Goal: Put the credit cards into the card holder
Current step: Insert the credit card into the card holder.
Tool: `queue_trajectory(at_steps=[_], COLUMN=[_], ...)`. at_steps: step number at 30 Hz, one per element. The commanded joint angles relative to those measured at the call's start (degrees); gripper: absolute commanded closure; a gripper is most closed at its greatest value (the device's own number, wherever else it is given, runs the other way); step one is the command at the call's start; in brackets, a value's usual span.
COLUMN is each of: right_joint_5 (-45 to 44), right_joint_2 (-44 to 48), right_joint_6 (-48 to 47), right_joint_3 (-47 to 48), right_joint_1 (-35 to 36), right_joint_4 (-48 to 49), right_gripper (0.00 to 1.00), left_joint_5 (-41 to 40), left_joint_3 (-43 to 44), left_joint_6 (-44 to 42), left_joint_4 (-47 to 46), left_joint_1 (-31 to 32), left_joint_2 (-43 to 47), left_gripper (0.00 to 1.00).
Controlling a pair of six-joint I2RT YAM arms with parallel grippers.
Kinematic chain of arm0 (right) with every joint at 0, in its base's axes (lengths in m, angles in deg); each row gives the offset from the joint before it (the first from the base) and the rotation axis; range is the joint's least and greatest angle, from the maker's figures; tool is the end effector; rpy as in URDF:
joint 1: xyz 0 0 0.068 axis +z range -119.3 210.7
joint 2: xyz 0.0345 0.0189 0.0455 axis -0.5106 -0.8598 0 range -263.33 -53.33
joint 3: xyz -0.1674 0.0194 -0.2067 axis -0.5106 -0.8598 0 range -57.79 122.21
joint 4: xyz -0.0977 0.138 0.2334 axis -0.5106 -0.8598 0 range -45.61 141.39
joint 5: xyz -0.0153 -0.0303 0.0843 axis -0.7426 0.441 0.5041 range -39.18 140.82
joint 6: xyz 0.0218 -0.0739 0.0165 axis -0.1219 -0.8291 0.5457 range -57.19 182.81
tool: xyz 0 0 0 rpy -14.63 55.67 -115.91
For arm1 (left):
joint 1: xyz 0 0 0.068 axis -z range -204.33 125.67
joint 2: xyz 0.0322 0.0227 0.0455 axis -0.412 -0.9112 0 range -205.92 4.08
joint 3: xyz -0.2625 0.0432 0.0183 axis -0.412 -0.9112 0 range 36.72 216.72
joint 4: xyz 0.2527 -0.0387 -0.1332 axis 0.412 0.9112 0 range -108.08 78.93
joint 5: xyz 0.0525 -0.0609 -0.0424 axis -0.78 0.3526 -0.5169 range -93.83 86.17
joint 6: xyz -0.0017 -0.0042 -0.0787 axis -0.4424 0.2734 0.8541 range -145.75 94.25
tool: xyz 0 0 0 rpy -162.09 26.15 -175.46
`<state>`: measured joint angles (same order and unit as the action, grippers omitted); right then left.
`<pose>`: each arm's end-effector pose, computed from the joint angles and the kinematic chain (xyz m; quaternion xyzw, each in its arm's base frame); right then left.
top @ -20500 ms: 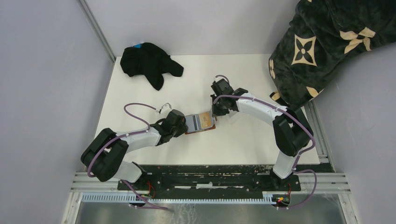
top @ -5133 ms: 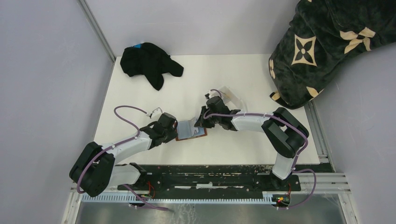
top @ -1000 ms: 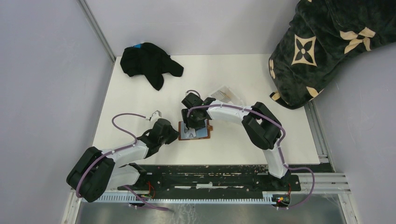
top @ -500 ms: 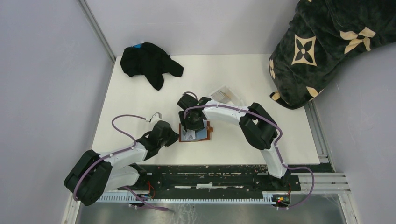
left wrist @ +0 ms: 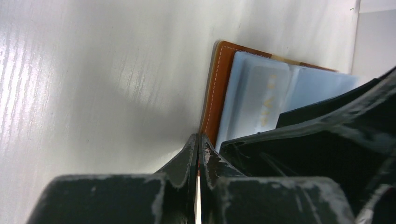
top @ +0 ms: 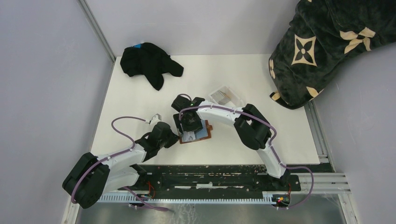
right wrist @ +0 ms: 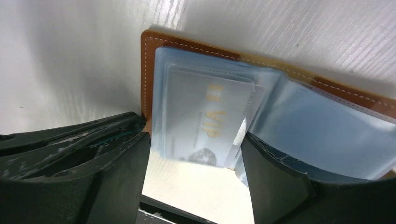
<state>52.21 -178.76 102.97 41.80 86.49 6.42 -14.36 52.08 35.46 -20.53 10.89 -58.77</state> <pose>0.2731 0.4045 0.1246 -0.1360 0.9765 0.1318 0.1026 0.1956 -0.1228 0.0824 -0.2411 0.8887 -0.2274 0.3169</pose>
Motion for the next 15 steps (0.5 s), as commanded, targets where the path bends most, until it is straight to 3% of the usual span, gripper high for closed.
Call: queue_trajectory(at_steps=[1, 15], right_joint_5=[-3.82, -11.08], right_joint_2=[-1.82, 3.19], right_joint_6=[-3.07, -9.59], right_joint_3=[2.43, 5.92], right_joint_1=[0.88, 0.67], right_joint_4=[-3.17, -4.55], right_gripper=[0.22, 0.21], left_joint_5=[-1.14, -9.0], left_joint_3=[-0.65, 3.54], left_joint_6=[1.98, -0.16], left_joint_4=[2.0, 11.94], left_joint_1=[0.31, 0.28], left_joint_2=[0.38, 7.22], left_gripper=[0.95, 0.87])
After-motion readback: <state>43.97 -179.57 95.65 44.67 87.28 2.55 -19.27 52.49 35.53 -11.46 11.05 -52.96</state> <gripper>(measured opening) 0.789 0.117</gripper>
